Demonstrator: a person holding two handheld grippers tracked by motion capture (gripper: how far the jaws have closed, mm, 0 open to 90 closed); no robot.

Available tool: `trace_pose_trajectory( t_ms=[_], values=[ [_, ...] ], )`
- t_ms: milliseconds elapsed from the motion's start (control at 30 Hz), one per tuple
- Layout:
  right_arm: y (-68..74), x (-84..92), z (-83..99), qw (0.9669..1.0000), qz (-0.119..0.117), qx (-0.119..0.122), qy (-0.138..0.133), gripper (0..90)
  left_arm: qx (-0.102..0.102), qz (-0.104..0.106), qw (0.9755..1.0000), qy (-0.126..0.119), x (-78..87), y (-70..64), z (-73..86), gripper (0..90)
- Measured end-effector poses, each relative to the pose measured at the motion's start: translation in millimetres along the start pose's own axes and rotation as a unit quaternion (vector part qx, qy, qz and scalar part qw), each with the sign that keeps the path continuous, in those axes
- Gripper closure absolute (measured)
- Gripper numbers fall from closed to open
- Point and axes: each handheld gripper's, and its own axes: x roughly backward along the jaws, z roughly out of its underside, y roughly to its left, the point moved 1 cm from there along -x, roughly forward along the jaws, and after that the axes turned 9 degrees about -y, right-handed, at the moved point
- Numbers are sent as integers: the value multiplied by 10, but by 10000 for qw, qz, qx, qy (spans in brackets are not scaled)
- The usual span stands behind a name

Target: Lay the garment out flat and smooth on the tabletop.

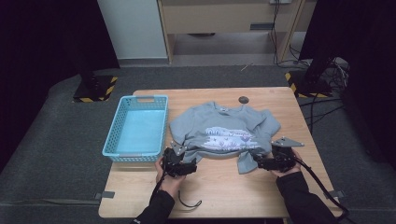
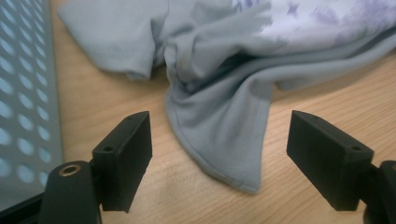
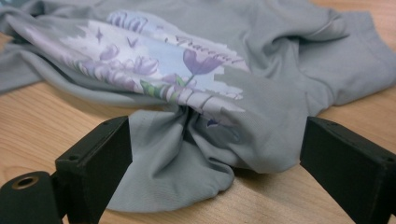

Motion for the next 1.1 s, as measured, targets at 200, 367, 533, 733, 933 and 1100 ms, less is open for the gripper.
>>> trace_pose_trajectory(
  t_ms=[200, 367, 533, 733, 933, 1100],
  values=[
    [62, -107, 65, 9998, -37, 69, 207, 73, -11, -187, 9997, 186, -124, 23, 33, 210],
    [175, -195, 93, 9985, 9, 376, 401, 45, -95, -394, 9987, 318, -198, 53, 69, 203],
    [225, -316, 175, 9972, 104, 452, 595, 40, -161, -463, 9980, 403, -259, 55, 99, 202],
    [304, -415, 231, 9916, 341, 943, 818, 24, -156, -462, 9982, 351, -265, 54, 110, 189],
    [321, -392, 254, 9916, 301, 911, 869, 26, -261, -454, 9979, 391, -196, 42, 155, 176],
    [253, -258, 282, 9878, 77, 922, 1254, 11, -332, -328, 9977, 495, -100, 33, 208, 175]
  ],
)
